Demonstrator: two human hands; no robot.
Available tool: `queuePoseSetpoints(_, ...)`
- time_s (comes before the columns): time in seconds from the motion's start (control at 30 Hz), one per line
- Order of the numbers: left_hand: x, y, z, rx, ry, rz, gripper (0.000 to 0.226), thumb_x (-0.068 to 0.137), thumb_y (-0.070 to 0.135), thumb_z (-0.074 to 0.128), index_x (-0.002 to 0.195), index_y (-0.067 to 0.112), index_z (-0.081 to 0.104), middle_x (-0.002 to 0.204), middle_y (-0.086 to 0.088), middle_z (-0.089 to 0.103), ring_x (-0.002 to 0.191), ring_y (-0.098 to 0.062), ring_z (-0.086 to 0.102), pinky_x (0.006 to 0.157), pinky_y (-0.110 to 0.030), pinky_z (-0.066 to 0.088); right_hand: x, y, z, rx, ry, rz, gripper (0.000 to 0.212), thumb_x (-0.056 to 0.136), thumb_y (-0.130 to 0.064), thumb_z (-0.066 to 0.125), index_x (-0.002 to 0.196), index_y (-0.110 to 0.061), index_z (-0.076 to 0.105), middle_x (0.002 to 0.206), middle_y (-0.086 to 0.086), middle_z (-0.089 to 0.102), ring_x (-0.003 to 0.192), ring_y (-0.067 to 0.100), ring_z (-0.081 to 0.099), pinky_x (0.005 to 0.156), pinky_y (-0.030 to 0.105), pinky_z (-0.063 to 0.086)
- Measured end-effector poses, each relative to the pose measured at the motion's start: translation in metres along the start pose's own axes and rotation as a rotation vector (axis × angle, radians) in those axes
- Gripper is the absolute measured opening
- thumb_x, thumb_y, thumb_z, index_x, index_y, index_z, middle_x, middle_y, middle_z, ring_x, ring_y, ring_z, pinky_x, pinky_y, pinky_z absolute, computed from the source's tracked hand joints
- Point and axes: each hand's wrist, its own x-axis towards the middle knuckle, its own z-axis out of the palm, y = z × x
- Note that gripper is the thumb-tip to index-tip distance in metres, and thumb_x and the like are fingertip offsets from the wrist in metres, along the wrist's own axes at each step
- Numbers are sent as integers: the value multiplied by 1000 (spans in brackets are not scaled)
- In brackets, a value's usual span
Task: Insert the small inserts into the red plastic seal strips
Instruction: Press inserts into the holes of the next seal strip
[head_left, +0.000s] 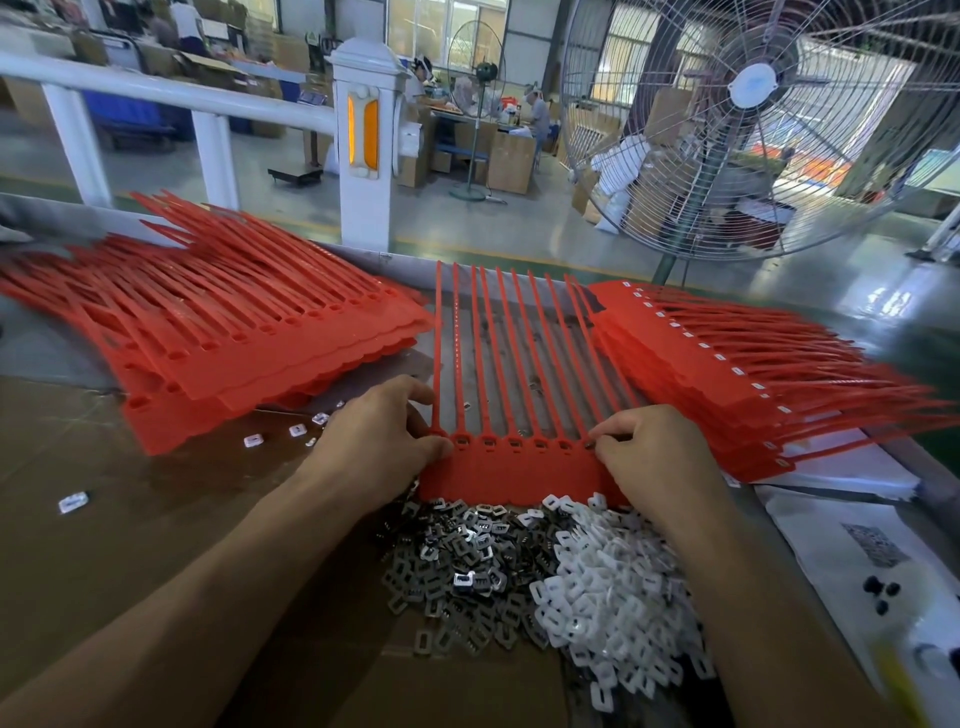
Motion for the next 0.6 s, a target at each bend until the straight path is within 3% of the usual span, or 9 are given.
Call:
queuePoseSetpoints(0.07,0,0,0,0,-1,-3,53,82,40,81,130,35,57,91,17,67,79,3,61,63,-19,42,0,1,0,12,11,-6,22,91,-17,64,93,-30,82,75,-20,69,62,2,66,65,30,58)
queuePoseSetpoints(0.27,0,0,0,-5,1,-8,53,82,40,81,129,35,57,89,17,67,78,3,61,65,-20,44,1,5,-1,45,0,4,22,91,-17,65,90,-31,82,63,-15,72,46,5,62,49,27,50)
queuePoseSetpoints(0.6,0,0,0,7,7,0,50,82,40,81,125,36,58,89,17,68,78,3,62,65,-19,45,1,4,-2,15,1,2,21,89,-20,64,87,-33,81,73,-18,74,56,-2,64,59,28,56)
